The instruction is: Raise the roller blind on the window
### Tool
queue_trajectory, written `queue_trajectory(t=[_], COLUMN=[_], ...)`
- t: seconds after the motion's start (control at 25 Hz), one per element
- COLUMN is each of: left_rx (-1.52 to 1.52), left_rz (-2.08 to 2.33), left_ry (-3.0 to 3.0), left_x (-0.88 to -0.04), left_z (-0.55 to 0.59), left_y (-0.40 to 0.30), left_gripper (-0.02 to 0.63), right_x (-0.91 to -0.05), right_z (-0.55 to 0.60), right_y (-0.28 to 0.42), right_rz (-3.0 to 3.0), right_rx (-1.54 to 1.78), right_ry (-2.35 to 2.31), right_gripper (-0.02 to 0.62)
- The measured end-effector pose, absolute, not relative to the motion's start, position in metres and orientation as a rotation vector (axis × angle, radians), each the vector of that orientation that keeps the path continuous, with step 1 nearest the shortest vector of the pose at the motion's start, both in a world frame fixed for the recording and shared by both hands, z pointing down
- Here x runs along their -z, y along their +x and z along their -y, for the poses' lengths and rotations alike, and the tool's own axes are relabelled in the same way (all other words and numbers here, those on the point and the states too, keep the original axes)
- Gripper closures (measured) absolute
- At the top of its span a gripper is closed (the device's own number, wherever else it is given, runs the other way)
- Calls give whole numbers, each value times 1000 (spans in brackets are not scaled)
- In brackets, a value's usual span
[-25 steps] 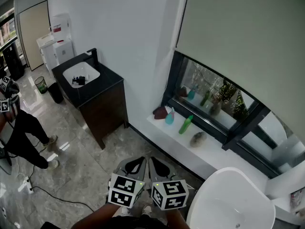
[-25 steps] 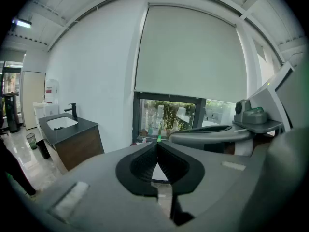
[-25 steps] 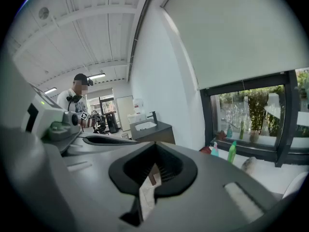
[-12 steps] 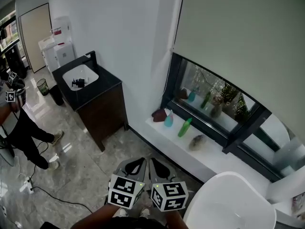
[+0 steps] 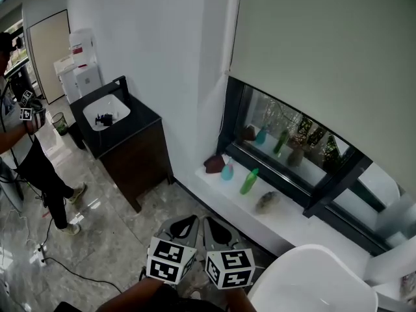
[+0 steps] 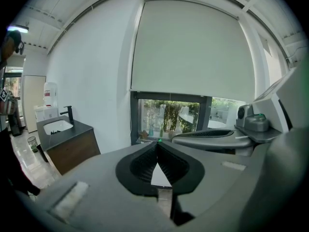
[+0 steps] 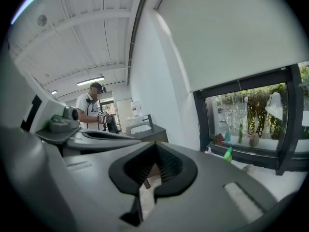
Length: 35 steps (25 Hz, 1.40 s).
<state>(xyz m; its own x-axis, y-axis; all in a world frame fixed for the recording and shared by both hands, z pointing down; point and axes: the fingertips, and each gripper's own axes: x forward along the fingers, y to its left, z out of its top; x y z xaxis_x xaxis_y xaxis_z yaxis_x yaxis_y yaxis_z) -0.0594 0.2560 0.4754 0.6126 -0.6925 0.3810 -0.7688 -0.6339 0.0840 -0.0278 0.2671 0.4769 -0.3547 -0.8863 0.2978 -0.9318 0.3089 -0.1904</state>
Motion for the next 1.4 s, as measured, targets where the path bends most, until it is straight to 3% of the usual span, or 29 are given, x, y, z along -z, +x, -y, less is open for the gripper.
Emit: queue_trajectory(t=[0.48,1.4], left_rx=[-442,-382], left_rz=[1109,972], left_ry=[2624,2706], left_x=[-488,-471], left_z=[-173,39], left_y=[-31,-43], left_gripper=[600,600], right_x=[-489,-466], right_z=[-187,25], right_y=[-4,-20], right_rz=[2337,2270], right_rx=[-459,-394], right_ry=[1732,1829], right_gripper=[592,592])
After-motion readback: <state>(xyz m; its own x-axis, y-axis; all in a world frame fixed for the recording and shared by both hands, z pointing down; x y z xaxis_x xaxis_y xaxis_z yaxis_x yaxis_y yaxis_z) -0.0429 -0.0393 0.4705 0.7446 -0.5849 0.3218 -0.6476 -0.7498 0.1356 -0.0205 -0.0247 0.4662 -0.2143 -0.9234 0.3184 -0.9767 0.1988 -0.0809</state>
